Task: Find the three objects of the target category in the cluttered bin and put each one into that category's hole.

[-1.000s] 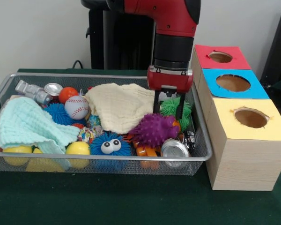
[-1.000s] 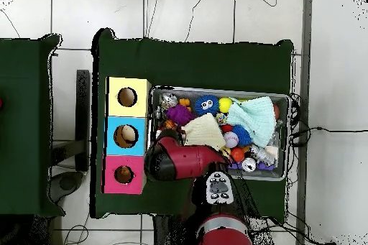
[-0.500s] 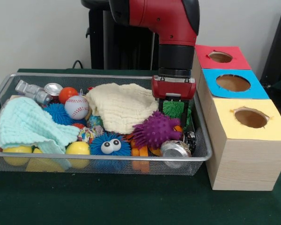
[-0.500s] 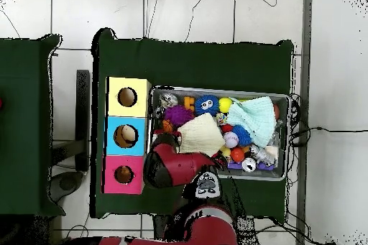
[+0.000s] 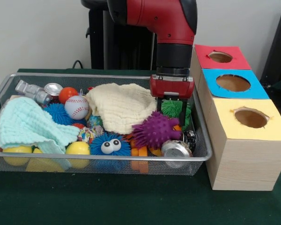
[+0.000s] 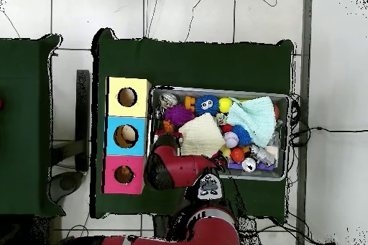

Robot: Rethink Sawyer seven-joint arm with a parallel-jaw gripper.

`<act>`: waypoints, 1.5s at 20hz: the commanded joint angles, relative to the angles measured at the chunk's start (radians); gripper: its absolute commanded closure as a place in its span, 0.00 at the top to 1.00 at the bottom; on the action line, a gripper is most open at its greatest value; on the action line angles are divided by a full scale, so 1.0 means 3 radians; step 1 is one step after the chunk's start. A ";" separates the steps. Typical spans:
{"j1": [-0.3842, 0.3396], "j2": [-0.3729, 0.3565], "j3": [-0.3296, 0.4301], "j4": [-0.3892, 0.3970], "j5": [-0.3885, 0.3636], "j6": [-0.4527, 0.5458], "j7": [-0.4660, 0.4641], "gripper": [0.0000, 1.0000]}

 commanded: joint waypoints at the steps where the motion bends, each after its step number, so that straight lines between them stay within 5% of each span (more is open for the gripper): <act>1: -0.0023 0.0223 0.0228 0.0017 0.0185 -0.0076 0.0642 1.00; 2: -0.0022 0.0252 0.0209 0.0005 0.0179 -0.0148 0.0640 1.00; 3: -0.0062 0.0263 0.0237 0.0007 0.0155 -0.0167 0.0637 0.00; 16: -0.0165 0.0236 0.0340 -0.0003 0.0100 -0.0056 0.0612 0.00; 20: -0.0251 0.0065 0.0446 0.0017 0.0101 0.0509 0.0449 0.00; 24: -0.0428 -0.0547 0.0621 0.0193 0.0138 0.1355 0.0200 0.00; 30: -0.0515 -0.0899 0.0725 0.0303 0.0164 0.1824 0.0143 0.00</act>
